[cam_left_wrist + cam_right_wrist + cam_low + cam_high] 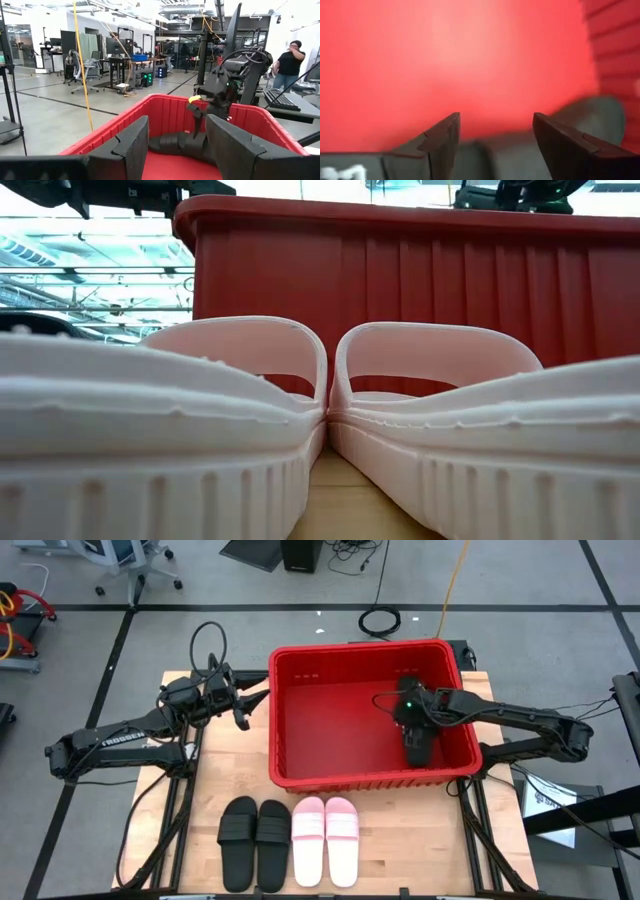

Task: Pick and place slides into bin
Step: Adjust the red bin on the table

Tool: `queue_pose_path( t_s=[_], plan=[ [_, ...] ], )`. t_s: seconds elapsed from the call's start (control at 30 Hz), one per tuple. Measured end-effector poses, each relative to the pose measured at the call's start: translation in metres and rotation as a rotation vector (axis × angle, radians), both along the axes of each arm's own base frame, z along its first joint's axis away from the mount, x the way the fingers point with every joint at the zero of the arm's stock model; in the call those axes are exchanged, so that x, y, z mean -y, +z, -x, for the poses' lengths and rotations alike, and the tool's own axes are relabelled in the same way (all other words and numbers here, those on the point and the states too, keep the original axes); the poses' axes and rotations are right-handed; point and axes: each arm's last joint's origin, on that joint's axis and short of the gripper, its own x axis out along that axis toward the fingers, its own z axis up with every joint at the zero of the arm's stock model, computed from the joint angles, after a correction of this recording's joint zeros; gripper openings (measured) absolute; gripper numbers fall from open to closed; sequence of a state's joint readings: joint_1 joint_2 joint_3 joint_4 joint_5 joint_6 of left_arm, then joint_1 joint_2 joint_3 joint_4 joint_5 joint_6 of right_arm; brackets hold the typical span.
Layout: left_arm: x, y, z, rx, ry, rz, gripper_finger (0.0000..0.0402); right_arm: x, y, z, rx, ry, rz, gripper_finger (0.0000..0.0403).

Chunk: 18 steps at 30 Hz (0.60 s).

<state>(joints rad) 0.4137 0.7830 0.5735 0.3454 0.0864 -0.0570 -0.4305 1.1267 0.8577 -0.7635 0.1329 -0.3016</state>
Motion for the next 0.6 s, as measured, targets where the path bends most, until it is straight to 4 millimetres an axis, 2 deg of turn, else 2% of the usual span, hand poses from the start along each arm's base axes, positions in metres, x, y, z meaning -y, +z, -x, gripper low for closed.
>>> queue_pose_path(
  t_s=[0.6],
  plan=[
    [0.001, -0.002, -0.001, -0.005, -0.032, 0.044, 0.0202, 0.019, 0.018, -0.034, 0.351, 0.016, 0.183, 0.0227]
  ],
)
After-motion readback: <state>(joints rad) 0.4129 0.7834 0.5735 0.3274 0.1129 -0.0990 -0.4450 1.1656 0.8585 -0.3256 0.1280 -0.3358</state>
